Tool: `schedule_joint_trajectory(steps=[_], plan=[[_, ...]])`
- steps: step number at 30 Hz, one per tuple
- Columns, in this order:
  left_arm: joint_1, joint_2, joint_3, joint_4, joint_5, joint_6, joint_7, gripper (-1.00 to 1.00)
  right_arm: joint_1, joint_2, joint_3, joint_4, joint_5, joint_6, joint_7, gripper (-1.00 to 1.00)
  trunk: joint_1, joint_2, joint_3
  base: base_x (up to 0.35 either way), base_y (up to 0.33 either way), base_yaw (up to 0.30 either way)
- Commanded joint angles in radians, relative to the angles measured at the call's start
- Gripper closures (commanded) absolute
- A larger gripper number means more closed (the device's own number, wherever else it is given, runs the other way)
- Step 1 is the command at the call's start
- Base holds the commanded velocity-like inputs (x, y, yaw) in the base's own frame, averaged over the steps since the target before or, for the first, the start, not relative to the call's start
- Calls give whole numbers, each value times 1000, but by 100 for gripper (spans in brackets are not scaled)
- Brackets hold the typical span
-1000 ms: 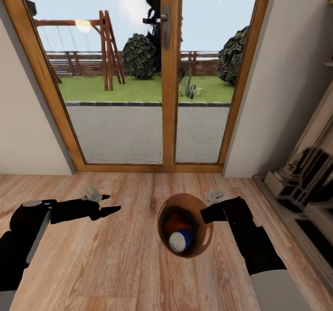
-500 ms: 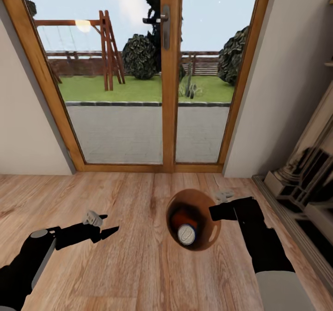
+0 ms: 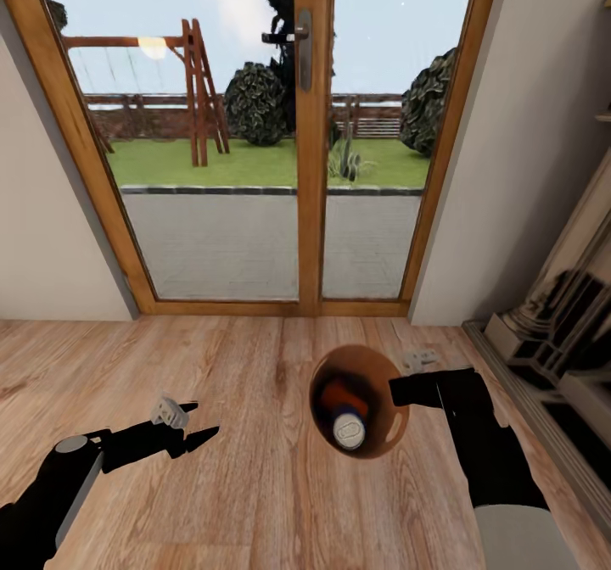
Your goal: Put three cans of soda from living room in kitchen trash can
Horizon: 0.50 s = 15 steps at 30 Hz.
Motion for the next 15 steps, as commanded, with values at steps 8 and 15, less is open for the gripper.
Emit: schedule_joint_trajectory(steps=[8,15], plan=[[12,-1,0,3,-1,-22,-1,-100,24,1,2,-21,-18,-6,1,100,0,0,0,0,0,0],[14,-3,0,11,-2,-28,0,-100,31,2,2,-32,-18,-8,1,100,0,0,0,0,0,0]])
